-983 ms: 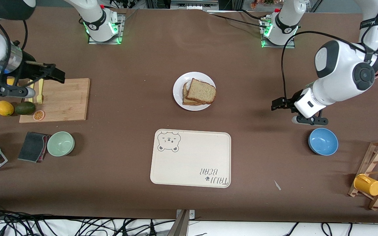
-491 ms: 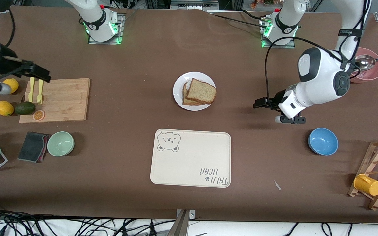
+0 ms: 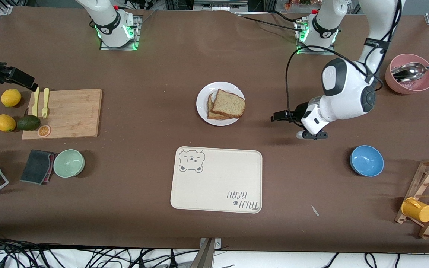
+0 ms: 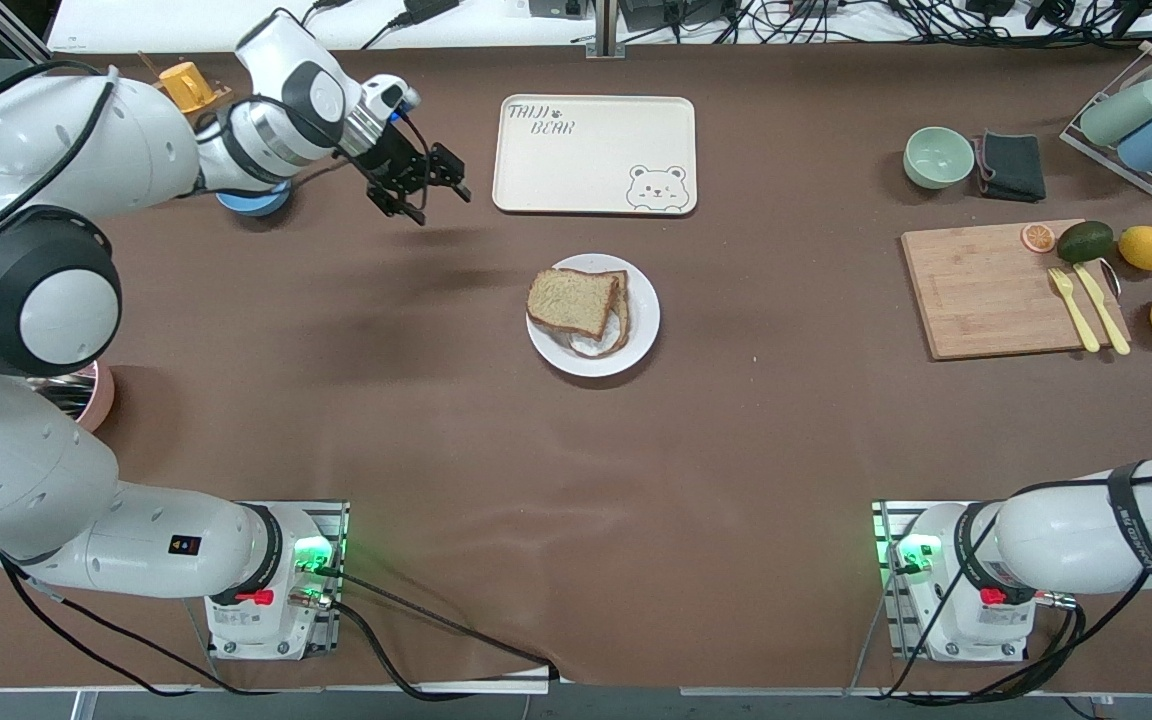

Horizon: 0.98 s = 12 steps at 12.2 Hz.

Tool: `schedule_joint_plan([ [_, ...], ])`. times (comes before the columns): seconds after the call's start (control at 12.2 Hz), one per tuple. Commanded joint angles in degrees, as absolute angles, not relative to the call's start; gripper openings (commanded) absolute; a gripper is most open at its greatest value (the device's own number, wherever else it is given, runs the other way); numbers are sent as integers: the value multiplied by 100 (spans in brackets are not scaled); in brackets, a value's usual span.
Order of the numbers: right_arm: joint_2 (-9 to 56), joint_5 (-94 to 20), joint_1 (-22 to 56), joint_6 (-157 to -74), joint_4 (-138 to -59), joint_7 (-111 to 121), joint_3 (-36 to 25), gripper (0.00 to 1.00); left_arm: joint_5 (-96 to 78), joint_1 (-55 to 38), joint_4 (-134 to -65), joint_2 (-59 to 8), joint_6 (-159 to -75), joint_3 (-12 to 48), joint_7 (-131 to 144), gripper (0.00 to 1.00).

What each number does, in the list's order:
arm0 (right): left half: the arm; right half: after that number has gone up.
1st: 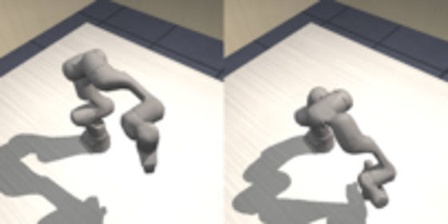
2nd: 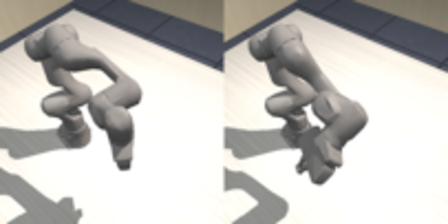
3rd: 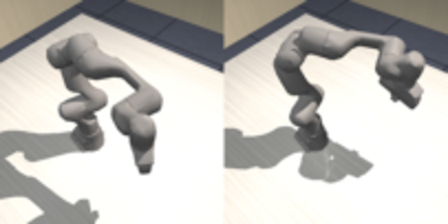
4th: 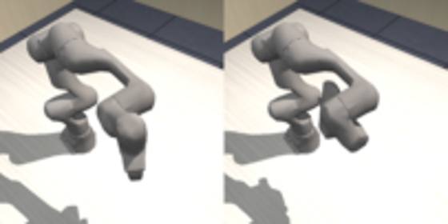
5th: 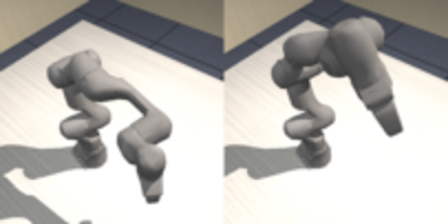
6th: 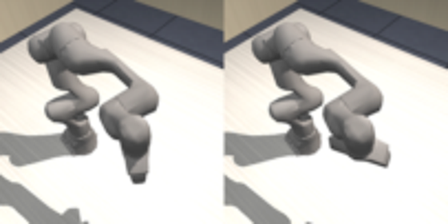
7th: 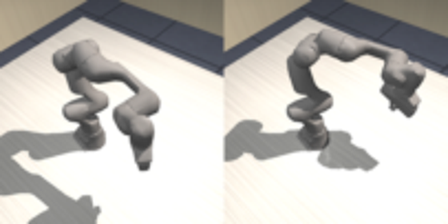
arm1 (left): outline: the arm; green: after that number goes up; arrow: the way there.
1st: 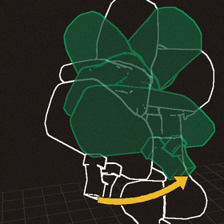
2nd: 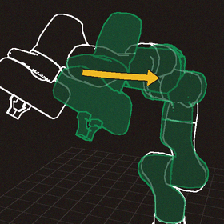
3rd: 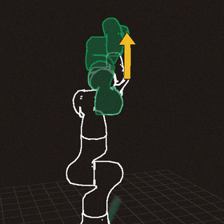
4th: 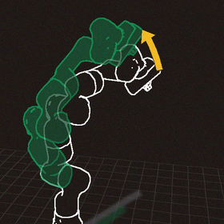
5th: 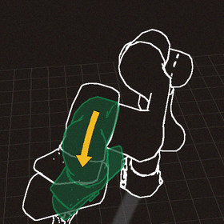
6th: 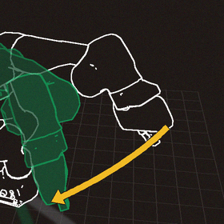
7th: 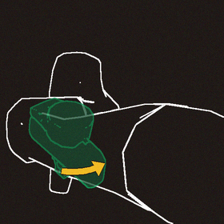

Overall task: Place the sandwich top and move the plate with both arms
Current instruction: 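Reach the left gripper to the white plate rim and grasp it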

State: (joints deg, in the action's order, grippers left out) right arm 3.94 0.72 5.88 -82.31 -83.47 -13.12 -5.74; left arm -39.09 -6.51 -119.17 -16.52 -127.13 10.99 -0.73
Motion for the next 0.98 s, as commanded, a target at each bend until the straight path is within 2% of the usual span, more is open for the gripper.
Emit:
schedule_joint_plan([
  [0.0, 377, 123, 475, -8419, -8508, -1275, -483, 100, -4629, -799, -11901, -1959, -12823, 1090, -325, 99],
  [0.57, 395, 70, 571, -8437, -8587, -1116, -317, 100, -6458, -888, -12032, -2162, -12788, 1090, -2036, 98],
  [0.9, 404, 62, 580, -8595, -8569, -1142, -124, 100, -7381, -888, -12479, -2215, -12779, 1081, -3574, 99],
])
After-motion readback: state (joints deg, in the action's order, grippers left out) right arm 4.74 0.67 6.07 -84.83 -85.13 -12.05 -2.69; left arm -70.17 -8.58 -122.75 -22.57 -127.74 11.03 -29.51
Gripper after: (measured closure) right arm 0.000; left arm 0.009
